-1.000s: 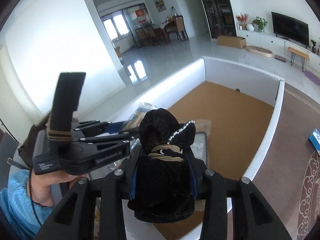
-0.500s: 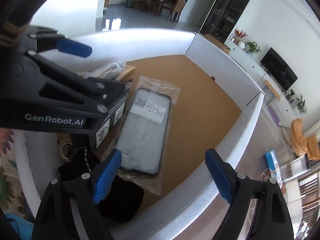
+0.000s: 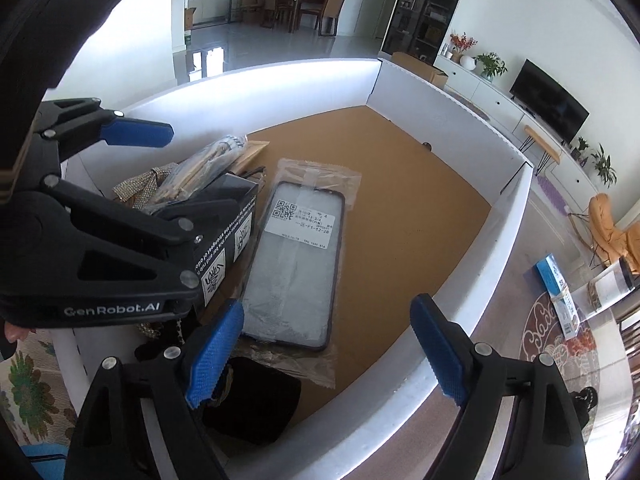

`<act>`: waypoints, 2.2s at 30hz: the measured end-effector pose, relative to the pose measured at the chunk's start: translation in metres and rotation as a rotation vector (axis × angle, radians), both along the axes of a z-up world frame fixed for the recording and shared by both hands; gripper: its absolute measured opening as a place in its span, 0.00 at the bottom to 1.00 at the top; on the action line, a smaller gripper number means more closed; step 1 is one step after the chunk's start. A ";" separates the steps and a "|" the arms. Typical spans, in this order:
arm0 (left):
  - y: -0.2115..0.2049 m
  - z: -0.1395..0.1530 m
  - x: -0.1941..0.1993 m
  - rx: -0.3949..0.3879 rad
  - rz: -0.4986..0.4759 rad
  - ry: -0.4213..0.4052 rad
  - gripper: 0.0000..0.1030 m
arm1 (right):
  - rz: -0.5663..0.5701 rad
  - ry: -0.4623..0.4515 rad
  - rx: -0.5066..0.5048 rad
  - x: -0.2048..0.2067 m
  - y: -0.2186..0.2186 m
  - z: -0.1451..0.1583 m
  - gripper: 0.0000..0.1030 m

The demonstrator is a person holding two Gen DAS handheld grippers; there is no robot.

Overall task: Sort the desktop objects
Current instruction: 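Drop the swab pack into the white box while the right tool drops the plush bag, then withdraw both open tools from the white box back over the table, then lower the left tool onto the blue-and-white nail-cream box and grasp it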

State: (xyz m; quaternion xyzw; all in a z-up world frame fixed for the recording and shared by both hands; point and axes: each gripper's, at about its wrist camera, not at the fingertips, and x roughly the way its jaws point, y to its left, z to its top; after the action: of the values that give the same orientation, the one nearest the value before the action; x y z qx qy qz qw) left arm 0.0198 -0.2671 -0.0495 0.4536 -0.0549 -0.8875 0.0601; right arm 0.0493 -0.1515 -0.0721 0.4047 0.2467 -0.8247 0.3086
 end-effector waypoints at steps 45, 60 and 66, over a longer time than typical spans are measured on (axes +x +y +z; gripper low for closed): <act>0.306 -0.056 -0.079 0.201 -0.202 -0.073 1.00 | -1.099 -0.081 -0.193 -0.008 0.385 -0.072 1.00; 0.317 -0.084 -0.155 0.107 -0.037 -0.096 1.00 | -1.101 -0.075 -0.178 -0.009 0.385 -0.073 1.00; 0.321 -0.084 -0.163 0.116 -0.041 -0.089 1.00 | -1.098 -0.062 -0.152 -0.010 0.382 -0.075 1.00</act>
State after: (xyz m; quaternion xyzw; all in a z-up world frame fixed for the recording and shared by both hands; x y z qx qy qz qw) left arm -0.1432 0.0537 -0.1335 0.4939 -0.0151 -0.8693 0.0130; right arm 0.0391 0.2301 -0.1471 0.4746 -0.0697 -0.8676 -0.1312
